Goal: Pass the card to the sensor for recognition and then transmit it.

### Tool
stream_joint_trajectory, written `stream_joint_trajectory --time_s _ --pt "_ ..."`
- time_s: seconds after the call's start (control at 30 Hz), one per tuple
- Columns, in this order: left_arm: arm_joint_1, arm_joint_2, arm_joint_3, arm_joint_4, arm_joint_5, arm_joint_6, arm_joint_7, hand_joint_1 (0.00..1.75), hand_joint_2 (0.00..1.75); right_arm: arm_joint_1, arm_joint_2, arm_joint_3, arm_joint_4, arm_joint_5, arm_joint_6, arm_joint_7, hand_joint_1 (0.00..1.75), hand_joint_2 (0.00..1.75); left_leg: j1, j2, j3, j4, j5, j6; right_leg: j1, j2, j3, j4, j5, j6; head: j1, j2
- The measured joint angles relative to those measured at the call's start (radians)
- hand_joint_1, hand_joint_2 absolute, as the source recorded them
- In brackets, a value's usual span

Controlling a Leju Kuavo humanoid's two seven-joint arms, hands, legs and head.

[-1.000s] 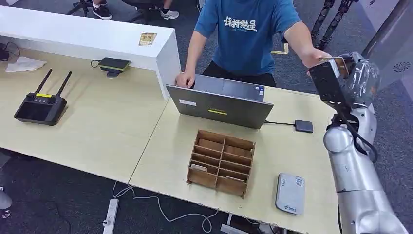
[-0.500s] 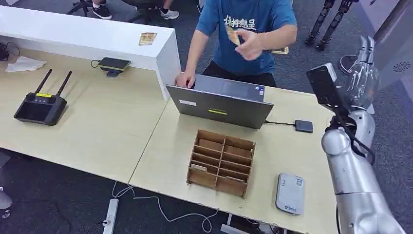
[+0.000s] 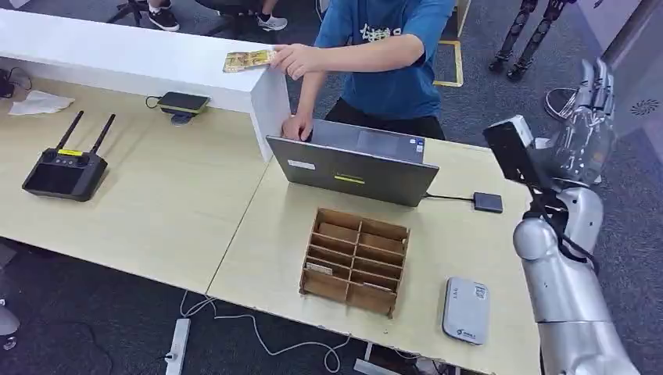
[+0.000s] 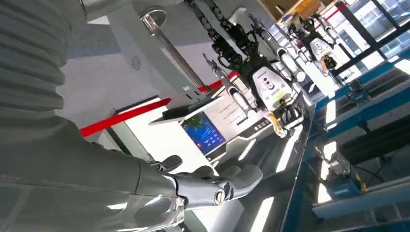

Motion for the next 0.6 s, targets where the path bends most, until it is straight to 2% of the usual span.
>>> stream_joint_trajectory --time_s 0.33,0.53,0.6 --pt "0.0 -0.001 0.0 0.0 0.013 0.004 -0.002 0.0 0.0 0.083 -0.016 0.005 -0.108 0.059 -0.005 0.005 0.0 1.75 0.0 0.0 0.0 0.0 0.0 0.0 0.0 0.0 0.0 0.0 0.0 0.0 0.0 0.0" --pt "0.0 -0.002 0.0 0.0 0.031 0.01 -0.009 0.0 0.0 0.201 -0.03 0.005 -0.215 0.111 -0.037 0.008 0.0 1.75 0.0 0.0 0.0 0.0 0.0 0.0 0.0 0.0 -0.001 0.0 0.0 0.0 0.0 0.0" --pt "0.0 -0.003 0.001 0.0 0.042 0.011 -0.009 0.0 0.0 0.271 -0.035 0.004 -0.28 0.139 -0.063 0.009 0.0 1.75 0.0 -0.001 0.0 0.0 -0.001 0.0 0.0 -0.001 0.0 0.0 -0.001 0.0 0.0 0.0"
